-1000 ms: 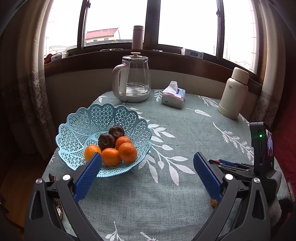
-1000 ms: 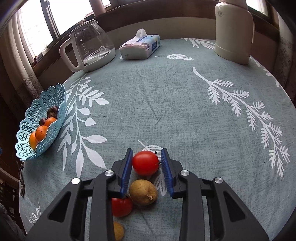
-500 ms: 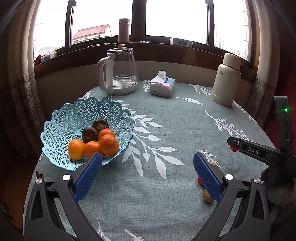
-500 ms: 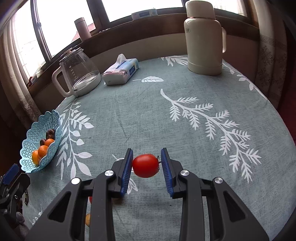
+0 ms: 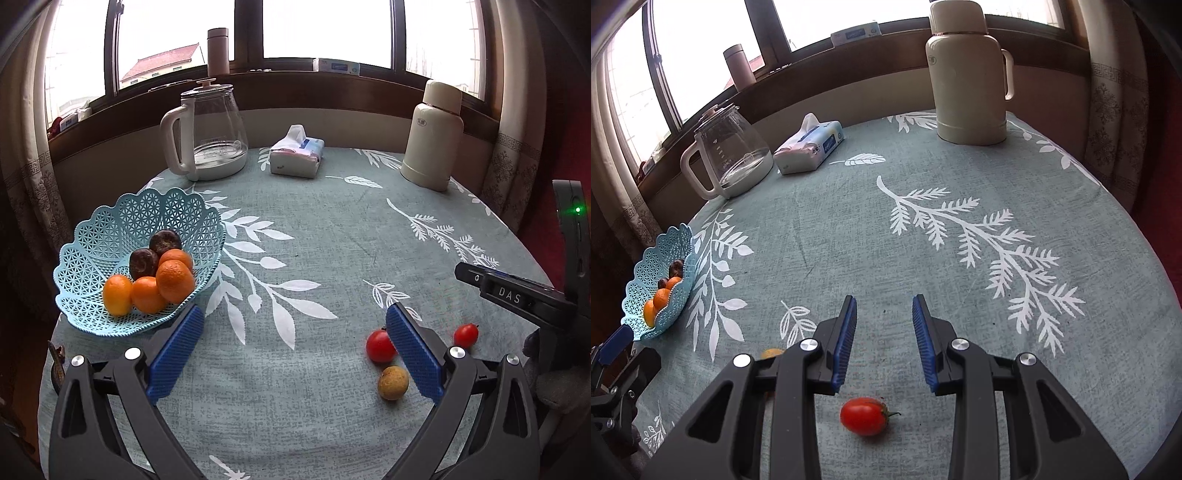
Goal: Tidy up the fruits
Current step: 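Close the left tool on a tan round fruit while the right tool holds the tomato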
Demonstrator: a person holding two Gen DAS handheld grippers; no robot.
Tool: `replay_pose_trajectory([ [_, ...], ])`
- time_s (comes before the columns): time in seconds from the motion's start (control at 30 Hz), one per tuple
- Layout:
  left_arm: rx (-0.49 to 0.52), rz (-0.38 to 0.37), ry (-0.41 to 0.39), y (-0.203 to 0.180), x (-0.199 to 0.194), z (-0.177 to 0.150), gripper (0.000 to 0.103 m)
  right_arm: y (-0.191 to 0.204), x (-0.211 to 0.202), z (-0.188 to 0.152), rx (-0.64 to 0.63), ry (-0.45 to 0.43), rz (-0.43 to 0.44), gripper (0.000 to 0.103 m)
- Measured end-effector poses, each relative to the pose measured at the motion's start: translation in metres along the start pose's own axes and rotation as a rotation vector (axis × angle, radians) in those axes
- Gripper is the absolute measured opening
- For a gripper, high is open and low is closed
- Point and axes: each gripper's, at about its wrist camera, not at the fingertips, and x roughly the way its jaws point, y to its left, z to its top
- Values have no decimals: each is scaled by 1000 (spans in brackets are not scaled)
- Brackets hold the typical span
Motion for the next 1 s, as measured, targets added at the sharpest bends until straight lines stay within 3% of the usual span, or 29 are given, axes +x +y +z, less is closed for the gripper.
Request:
replay_pose_trajectory([
  [0.3,15,-31,42,-14,11,-8,100,-20,-9,-24,28,89,116,33],
  [0.4,22,-35,48,-19,14,-9,100,-13,-12,-35,-12,107,145,42],
  [0.73,23,-18,60,-20,15,-13,100,4,-1,-46,-96,150,118,41],
  [0.83,27,-19,65,-22,16,-15,100,7,-3,-48,-119,142,96,35],
  [1.0,43,-23,72,-28,18,-16,100,0,-10,-45,-96,110,80,34],
])
